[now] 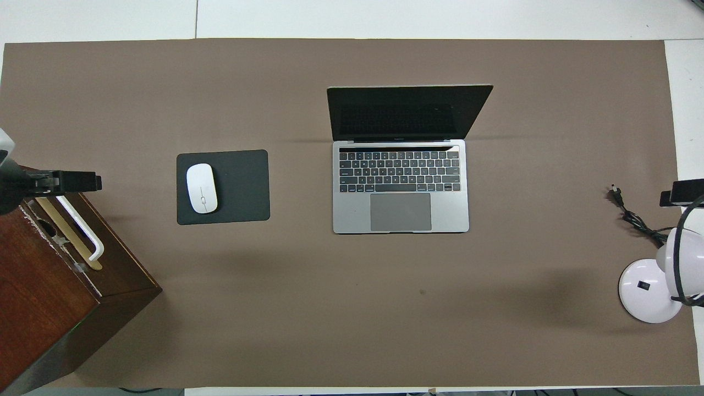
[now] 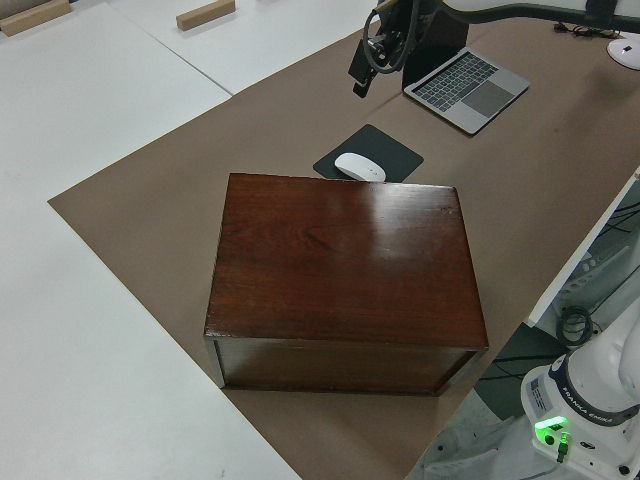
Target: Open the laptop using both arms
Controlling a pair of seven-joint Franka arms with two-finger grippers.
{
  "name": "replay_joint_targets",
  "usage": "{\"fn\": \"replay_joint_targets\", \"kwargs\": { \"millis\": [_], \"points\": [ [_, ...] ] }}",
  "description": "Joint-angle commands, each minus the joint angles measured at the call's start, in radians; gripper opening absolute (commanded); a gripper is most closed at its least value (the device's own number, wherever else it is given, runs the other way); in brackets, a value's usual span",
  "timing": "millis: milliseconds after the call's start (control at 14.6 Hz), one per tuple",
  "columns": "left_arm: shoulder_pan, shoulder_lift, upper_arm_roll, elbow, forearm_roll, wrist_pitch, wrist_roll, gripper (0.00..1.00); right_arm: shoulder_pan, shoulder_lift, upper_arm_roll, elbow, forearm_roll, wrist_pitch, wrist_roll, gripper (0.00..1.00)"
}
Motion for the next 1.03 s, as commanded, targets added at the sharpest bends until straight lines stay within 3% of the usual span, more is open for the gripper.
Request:
{"fn": "replay_joint_targets", "kwargs": {
  "millis": [0,478,957],
  "points": [
    [0.017,0.001,-0.011,0.046,0.007,-0.057,0.000,1.00,-0.001,-0.018,0.021,-0.023,0.000,0.034,0.060,1.00],
    [0.049,0.150,-0.010,0.366,-0.002,-0.294,-0.006,1.00,0.018,-0.012,0.027,-0.023,0.002,0.069,0.071,1.00],
    [0.048,0.202,-0.010,0.357,0.008,-0.336,-0.003,1.00,0.027,-0.003,0.028,-0.020,-0.001,0.083,0.057,1.00]
  ]
}}
